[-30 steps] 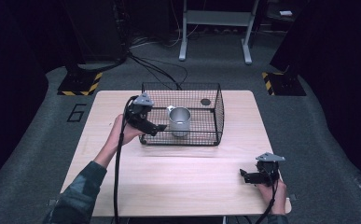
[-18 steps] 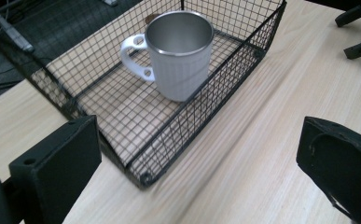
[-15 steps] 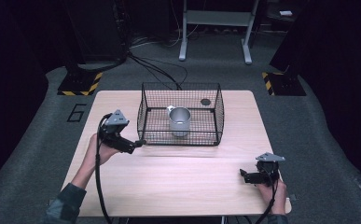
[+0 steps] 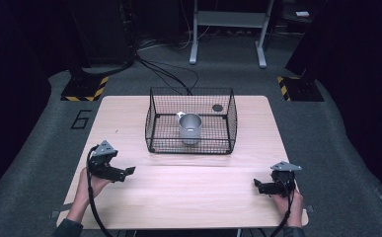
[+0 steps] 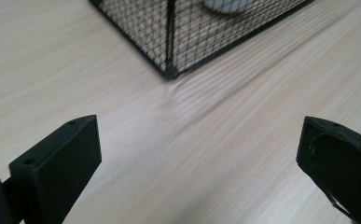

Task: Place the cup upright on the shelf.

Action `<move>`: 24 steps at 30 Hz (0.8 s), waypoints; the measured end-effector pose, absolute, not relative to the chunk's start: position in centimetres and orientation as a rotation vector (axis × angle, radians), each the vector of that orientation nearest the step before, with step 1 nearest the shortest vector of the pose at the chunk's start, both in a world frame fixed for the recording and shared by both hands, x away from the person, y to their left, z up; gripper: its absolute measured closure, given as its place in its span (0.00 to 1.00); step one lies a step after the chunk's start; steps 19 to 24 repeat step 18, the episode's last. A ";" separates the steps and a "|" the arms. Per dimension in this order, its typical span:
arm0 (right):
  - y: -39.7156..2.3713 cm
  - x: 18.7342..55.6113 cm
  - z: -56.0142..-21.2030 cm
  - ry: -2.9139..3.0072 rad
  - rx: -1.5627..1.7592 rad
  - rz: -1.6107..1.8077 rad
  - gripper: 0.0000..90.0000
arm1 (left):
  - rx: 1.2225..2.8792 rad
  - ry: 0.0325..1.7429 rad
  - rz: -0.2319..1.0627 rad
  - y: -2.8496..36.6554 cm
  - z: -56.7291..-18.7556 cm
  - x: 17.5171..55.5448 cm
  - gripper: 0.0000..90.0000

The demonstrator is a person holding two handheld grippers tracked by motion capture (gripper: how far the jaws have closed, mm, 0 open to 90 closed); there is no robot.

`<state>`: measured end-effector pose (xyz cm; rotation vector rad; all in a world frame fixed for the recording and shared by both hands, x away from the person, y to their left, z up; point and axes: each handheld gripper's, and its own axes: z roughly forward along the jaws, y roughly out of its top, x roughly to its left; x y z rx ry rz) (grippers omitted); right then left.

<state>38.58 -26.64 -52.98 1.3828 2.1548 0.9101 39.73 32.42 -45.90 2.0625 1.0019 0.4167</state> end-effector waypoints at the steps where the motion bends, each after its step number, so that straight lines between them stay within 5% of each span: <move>1: -26.6 38.6 -53.0 2.155 1.382 0.910 0.01 | 2.057 1.021 0.415 32.7 -46.6 39.6 0.00; 14: -26.6 38.6 -53.0 2.150 1.380 0.918 0.00 | 2.034 1.207 0.472 34.6 -53.1 38.6 0.00; 24: -26.6 38.6 -53.0 2.151 1.378 0.917 0.00 | 2.069 1.209 0.521 34.2 -53.2 38.5 0.00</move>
